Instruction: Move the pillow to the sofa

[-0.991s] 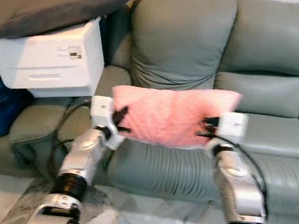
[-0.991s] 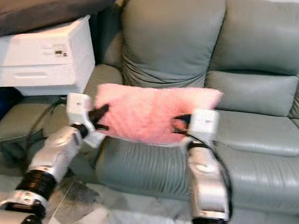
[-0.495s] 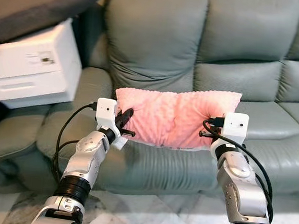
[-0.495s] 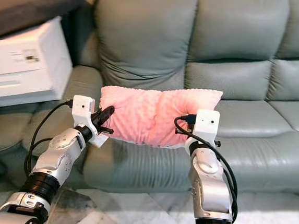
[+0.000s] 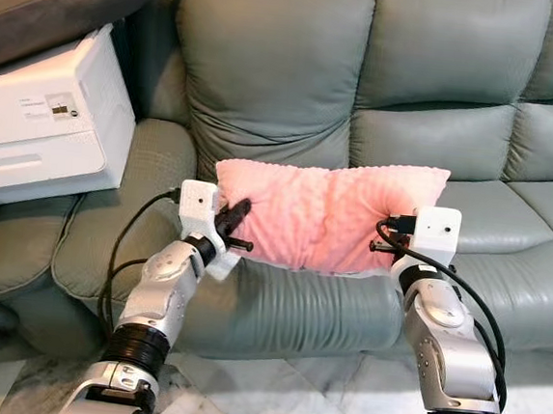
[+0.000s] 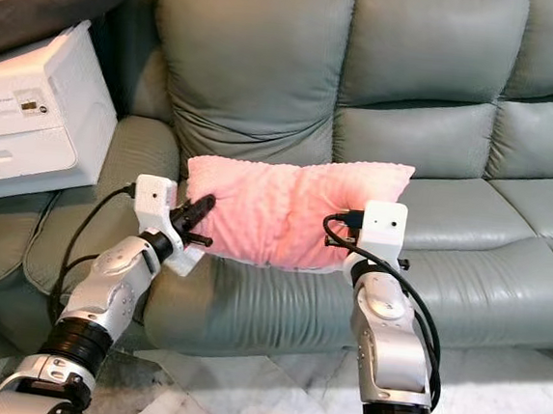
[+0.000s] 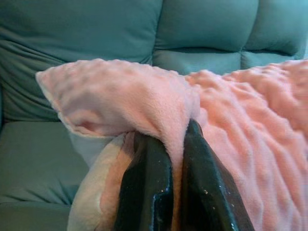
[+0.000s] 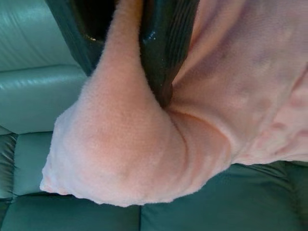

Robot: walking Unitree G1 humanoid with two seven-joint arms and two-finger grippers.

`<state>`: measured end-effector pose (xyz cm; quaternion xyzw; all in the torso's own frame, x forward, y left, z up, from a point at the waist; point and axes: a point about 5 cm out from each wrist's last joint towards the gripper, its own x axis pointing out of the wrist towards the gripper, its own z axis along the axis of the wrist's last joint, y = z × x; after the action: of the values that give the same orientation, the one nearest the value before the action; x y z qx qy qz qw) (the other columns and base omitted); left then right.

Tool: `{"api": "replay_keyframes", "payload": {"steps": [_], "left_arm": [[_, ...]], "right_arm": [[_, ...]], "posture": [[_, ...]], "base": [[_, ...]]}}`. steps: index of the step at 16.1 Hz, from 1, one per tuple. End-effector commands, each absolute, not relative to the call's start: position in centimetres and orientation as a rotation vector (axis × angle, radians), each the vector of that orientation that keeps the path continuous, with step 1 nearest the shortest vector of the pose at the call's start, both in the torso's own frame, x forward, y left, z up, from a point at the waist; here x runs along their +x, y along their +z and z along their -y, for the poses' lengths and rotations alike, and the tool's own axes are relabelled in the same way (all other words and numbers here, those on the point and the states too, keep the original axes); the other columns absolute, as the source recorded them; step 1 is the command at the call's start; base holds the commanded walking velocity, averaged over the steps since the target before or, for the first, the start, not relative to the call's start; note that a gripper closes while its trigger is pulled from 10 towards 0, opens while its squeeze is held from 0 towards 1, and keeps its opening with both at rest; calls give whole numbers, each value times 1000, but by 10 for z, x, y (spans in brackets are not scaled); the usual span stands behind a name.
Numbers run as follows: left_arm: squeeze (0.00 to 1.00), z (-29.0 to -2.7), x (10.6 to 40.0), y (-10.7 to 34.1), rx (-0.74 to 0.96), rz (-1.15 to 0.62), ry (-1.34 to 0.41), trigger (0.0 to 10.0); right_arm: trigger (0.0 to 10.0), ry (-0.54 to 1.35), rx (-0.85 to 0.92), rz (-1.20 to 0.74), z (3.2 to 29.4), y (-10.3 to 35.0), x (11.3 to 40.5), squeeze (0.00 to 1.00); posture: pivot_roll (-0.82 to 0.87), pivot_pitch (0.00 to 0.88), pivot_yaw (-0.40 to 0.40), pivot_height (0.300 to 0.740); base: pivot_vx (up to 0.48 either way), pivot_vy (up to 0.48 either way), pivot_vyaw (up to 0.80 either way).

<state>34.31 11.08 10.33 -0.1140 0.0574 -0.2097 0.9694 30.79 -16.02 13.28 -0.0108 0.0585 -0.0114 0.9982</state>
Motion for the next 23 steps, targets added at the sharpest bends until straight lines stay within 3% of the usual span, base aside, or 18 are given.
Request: {"api": "replay_keyframes", "payload": {"steps": [1,18,23], "left_arm": [[0,-111,344,110,-236,-92,-443,10000],[0,-105,339,106,-294,-95,-462,10000],[0,-103,337,100,-290,-143,-457,10000]], "right_arm": [[10000,-7,-18,-80,155,142,310,0],[10000,-3,-15,-80,154,143,310,0],[10000,2,-15,-80,152,142,311,0]], "posture": [[-216,0,57,740],[-220,0,57,740],[-212,0,57,740]], "base": [[326,0,0],[338,0,-108],[0,0,0]]}}
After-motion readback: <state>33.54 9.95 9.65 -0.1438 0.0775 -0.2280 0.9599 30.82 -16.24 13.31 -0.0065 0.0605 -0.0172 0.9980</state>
